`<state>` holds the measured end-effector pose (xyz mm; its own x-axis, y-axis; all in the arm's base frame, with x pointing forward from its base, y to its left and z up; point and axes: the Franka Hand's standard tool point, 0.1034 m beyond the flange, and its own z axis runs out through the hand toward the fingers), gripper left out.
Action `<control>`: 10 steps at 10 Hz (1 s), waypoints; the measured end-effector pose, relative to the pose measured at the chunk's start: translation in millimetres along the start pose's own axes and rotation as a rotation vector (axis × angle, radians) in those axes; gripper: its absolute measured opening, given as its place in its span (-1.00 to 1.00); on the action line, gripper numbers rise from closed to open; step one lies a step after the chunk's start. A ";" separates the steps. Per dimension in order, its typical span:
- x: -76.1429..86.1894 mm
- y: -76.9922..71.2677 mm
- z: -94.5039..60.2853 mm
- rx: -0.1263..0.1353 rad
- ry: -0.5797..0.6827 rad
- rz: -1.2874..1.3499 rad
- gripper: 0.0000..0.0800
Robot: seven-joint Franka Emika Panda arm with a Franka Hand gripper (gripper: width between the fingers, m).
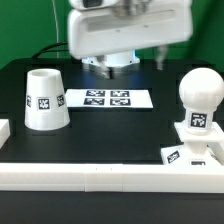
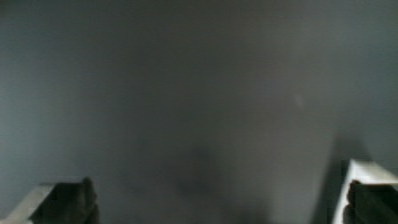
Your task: Assemble lamp
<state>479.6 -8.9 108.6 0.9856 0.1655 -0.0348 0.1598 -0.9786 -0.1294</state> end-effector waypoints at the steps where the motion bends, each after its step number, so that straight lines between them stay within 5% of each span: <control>1: -15.1 15.4 -8.0 -0.002 0.005 0.013 0.75; 3: -24.6 40.2 -22.7 -0.012 0.024 -0.026 0.75; 8: -27.0 40.8 -20.3 -0.009 0.017 -0.045 0.75; 10: -41.9 64.9 -23.1 0.000 0.006 -0.066 0.75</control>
Offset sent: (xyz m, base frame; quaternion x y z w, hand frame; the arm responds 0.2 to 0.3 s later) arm 0.0000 0.0000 0.0000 0.0000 0.0000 0.0000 1.0000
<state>450.0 -82.2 124.6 0.9731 0.2293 -0.0206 0.2248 -0.9656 -0.1308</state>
